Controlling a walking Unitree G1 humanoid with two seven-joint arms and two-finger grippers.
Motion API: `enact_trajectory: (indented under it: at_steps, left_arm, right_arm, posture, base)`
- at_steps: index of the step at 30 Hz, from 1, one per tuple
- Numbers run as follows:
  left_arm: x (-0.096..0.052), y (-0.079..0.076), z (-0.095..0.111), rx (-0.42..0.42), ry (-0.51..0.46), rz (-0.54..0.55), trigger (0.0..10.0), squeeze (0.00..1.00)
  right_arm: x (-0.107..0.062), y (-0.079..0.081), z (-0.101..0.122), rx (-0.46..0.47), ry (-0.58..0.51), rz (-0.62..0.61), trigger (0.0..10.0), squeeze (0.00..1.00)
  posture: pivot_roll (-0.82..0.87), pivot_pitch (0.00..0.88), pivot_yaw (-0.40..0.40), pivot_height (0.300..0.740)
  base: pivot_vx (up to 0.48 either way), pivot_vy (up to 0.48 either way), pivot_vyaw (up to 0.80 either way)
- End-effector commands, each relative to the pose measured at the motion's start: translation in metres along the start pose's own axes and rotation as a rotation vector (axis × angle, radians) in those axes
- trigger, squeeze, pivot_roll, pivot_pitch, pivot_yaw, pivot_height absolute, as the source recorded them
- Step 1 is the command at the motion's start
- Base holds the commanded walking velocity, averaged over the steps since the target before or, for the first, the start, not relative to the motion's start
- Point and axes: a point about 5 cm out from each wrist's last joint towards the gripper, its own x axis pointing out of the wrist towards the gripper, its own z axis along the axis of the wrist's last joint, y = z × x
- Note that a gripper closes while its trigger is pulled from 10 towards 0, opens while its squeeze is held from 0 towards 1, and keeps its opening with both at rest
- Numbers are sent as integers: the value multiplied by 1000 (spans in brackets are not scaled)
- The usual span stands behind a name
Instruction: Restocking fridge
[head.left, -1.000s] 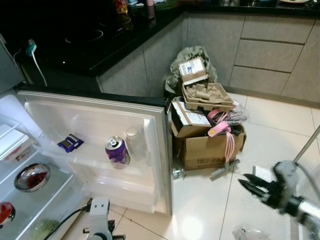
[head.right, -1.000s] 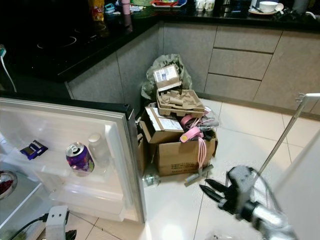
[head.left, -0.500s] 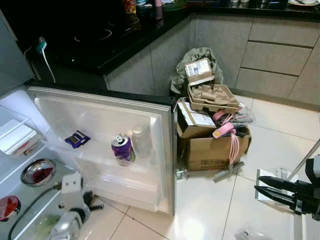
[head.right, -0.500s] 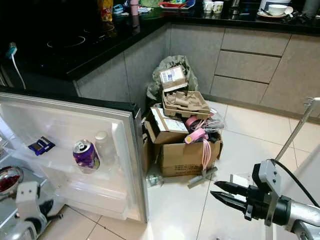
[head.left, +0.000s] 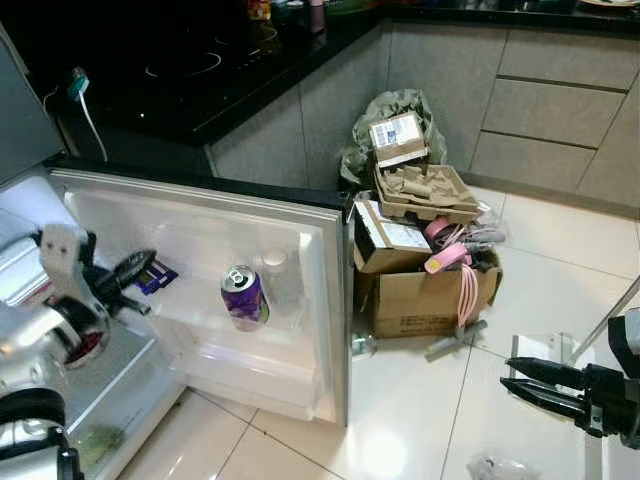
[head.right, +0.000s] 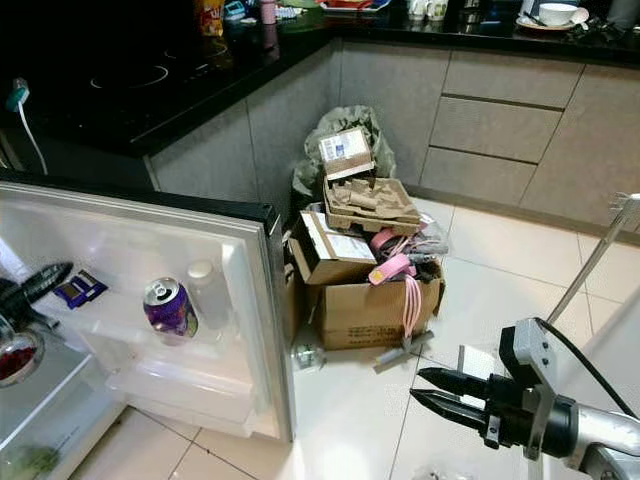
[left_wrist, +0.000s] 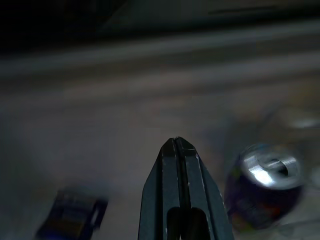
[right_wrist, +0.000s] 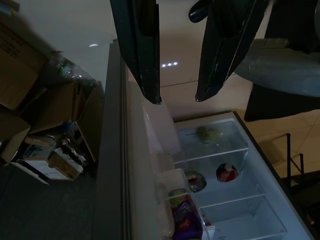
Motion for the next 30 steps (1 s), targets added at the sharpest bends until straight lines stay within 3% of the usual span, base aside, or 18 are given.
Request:
enact_trajectory:
  at_steps: [1, 7, 10, 11, 13, 14, 16, 17, 18, 21, 22, 24, 25, 27, 30]
  left_arm:
    - [-2, 7, 32, 62, -52, -53, 10000, 0]
    - [12, 5, 68, 103, -166, -140, 10000, 0]
    - [41, -4, 93, 155, -225, -194, 10000, 0]
    - [41, -4, 93, 155, -225, -194, 10000, 0]
    - [72, -14, 99, 169, -225, -185, 10000, 0]
    - [72, -14, 99, 169, -225, -185, 10000, 0]
    - [100, -27, 103, 187, -205, -198, 10000, 0]
    - [100, -27, 103, 187, -205, -198, 10000, 0]
    - [112, -36, 104, 197, -199, -211, 10000, 510]
    - [135, -52, 107, 216, -187, -225, 10000, 498]
    - [148, -63, 110, 237, -172, -227, 10000, 137]
    - [156, -69, 112, 254, -162, -228, 10000, 137]
    - [174, -86, 116, 290, -145, -217, 10000, 0]
    - [174, -86, 116, 290, -145, -217, 10000, 0]
    - [186, -99, 120, 320, -132, -222, 10000, 0]
  right_arm:
    - [3, 4, -1, 16, 3, 13, 10000, 0]
    - [6, 6, -2, 21, 5, 20, 10000, 0]
    - [13, 8, -3, 26, 3, 33, 10000, 0]
    - [13, 8, -3, 26, 3, 33, 10000, 0]
    - [17, 12, -4, 31, 1, 43, 10000, 0]
    - [17, 12, -4, 31, 1, 43, 10000, 0]
    - [19, 15, -6, 36, 3, 47, 10000, 0]
    - [19, 15, -6, 36, 3, 47, 10000, 0]
    - [20, 16, -7, 38, 4, 49, 10000, 0]
    - [22, 19, -6, 38, 2, 53, 10000, 0]
    - [23, 22, -6, 39, -1, 56, 10000, 0]
    - [24, 24, -6, 40, -3, 58, 10000, 0]
    - [26, 28, -6, 46, -7, 62, 10000, 0]
    - [26, 28, -6, 46, -7, 62, 10000, 0]
    - [27, 33, -7, 54, -10, 68, 10000, 0]
  posture:
    - [-70, 0, 43, 740]
    - [-72, 0, 43, 740]
    - [-68, 0, 40, 740]
    - [-68, 0, 40, 740]
    - [-65, 0, 45, 740]
    - [-65, 0, 45, 740]
    - [-69, 0, 50, 740]
    - [-69, 0, 50, 740]
    - [-77, 0, 58, 740]
    - [-87, 0, 67, 740]
    - [-97, 0, 74, 740]
    - [-97, 0, 74, 740]
    - [-118, 0, 91, 740]
    - [-118, 0, 91, 740]
    - [-130, 0, 105, 740]
  base:
    - [0, 0, 0]
    - [0, 0, 0]
    - [0, 0, 0]
    - [0, 0, 0]
    - [0, 0, 0]
    - [0, 0, 0]
    - [0, 0, 0]
    - [0, 0, 0]
    - [0, 0, 0]
    - [0, 0, 0]
    - [0, 0, 0]
    - [0, 0, 0]
    - [0, 0, 0]
    - [0, 0, 0]
    - [0, 0, 0]
